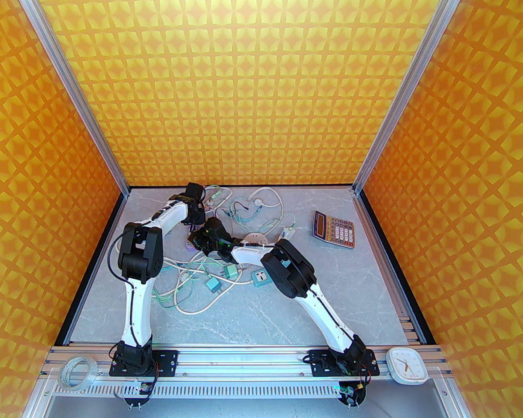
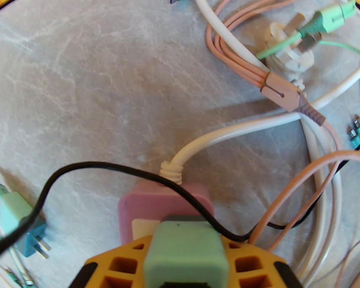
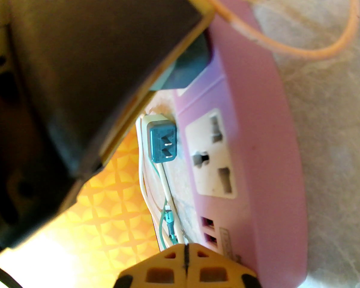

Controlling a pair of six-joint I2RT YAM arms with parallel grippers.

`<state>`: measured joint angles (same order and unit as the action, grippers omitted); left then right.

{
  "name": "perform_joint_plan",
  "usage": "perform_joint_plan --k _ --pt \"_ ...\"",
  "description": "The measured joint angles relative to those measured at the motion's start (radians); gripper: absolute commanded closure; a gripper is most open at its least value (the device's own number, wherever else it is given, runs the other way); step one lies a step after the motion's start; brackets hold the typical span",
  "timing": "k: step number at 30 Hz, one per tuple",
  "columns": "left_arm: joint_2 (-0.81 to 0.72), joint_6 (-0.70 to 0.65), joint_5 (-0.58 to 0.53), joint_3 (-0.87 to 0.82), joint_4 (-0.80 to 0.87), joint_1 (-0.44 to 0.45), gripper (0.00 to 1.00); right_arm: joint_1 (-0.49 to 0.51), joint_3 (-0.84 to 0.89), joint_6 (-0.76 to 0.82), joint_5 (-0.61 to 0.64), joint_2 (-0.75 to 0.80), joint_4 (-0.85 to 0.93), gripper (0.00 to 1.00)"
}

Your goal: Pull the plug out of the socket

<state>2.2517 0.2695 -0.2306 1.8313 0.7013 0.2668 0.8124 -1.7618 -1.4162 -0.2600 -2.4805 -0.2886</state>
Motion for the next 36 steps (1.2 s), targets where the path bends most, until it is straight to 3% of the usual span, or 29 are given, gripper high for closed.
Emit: perform_joint_plan --k 10,18,22,31,36 --pt "0.011 -0.031 -0.06 0.019 0.016 0.02 0.83 -0.001 -0.035 -0.026 -0.001 0.0 0.074 1.0" --pt "0.014 0.068 0.085 0.051 0.077 -0.045 0.83 0.001 -0.064 -0.002 -0.001 -0.001 0.134 1.0" --pt "0.014 0.072 0.102 0.058 0.088 -0.051 0.86 0.001 -0.083 0.007 -0.002 -0.005 0.166 1.0" --pt "0.031 -0.029 -0.105 0.09 0.114 0.037 0.88 0.004 -0.124 0.003 -0.012 -0.016 0.219 1.0" --pt "0.039 -0.042 -0.136 0.11 0.13 0.048 0.88 0.003 -0.127 0.003 -0.024 -0.016 0.222 1.0"
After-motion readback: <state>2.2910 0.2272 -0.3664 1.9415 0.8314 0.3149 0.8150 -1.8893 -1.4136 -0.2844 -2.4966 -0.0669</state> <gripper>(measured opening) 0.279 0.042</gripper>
